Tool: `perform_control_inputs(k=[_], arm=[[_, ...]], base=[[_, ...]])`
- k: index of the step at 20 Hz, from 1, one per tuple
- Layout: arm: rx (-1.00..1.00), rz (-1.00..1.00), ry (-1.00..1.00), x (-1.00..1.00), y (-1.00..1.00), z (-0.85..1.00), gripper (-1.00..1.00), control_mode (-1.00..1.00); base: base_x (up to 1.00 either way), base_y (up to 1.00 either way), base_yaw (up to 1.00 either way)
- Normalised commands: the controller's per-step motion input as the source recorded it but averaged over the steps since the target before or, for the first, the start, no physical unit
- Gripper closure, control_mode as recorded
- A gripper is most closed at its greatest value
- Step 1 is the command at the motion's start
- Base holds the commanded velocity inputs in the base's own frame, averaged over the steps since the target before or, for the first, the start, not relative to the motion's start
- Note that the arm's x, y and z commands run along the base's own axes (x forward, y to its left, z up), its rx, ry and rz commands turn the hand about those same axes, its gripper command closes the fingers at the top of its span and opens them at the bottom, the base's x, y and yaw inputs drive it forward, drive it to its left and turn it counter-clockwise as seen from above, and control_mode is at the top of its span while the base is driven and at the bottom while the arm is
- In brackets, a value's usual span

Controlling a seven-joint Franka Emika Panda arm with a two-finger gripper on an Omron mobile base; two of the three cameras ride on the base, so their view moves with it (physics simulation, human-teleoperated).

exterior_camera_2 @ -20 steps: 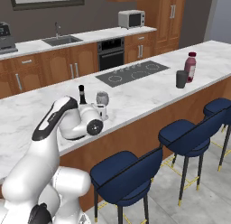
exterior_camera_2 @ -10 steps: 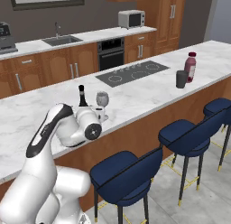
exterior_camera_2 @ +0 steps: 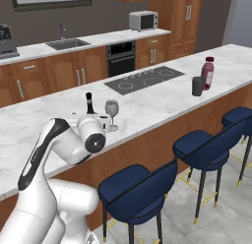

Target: There is a wine glass and glass cup on the dining counter. Place the wine bottle next to the wine glass and the juice bottle next to the glass cup.

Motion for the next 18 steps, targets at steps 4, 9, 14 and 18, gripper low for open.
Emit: perform_control_inputs(k=[4, 9, 14, 18], arm=[[0.0, -0.06, 0.09, -0.36, -0.01, 0.34, -1.0, -1.0], [0.0, -0.05, 0.12, -0.42, -0.01, 0.31, -1.0, -1.0], [0.0, -0.08, 0.14, -0.45, -0.03, 0.27, -1.0, -1.0], [0.0, -0.08, 0.13, -0.45, -0.03, 0.22, -1.0, -1.0]], base=[[0.0, 0.0, 0.0], [0.0, 0.0, 0.0], [0.0, 0.0, 0.0], [0.0, 0.0, 0.0]])
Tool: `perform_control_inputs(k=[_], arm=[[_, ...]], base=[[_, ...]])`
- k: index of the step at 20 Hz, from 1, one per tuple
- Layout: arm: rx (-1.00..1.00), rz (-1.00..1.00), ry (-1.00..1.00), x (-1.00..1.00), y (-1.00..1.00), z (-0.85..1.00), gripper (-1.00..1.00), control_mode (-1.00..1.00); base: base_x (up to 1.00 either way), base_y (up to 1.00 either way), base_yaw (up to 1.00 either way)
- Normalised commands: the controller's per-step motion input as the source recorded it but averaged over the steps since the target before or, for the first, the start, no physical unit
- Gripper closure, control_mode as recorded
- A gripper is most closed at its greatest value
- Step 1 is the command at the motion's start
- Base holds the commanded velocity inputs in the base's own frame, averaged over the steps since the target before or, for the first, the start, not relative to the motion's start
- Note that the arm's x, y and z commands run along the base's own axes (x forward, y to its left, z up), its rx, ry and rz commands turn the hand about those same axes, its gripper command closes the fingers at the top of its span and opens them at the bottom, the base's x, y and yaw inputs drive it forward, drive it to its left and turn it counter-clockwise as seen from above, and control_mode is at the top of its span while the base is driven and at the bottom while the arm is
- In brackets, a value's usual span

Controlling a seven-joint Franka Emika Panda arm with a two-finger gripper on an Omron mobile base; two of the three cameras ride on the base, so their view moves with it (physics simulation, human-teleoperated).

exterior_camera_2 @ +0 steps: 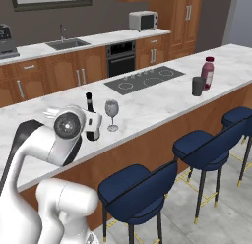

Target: There is a wine glass and glass cup on the dining counter. Place the wine bottle next to the wine glass and the juice bottle next to the glass cup.

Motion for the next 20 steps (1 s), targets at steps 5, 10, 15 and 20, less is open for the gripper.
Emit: perform_control_inputs(k=[5, 10, 15, 20], arm=[[0.0, -0.03, 0.11, -0.53, -0.05, 0.21, -1.0, -1.0], [-0.06, 0.0, 0.07, -0.64, -0.01, 0.08, -1.0, -1.0], [-0.06, 0.0, 0.03, -0.69, -0.03, 0.0, -1.0, -1.0], [-0.06, 0.0, 0.04, -0.64, 0.0, -0.03, -1.0, -1.0]], base=[[0.0, 0.0, 0.0], [0.0, 0.0, 0.0], [0.0, 0.0, 0.0], [0.0, 0.0, 0.0]])
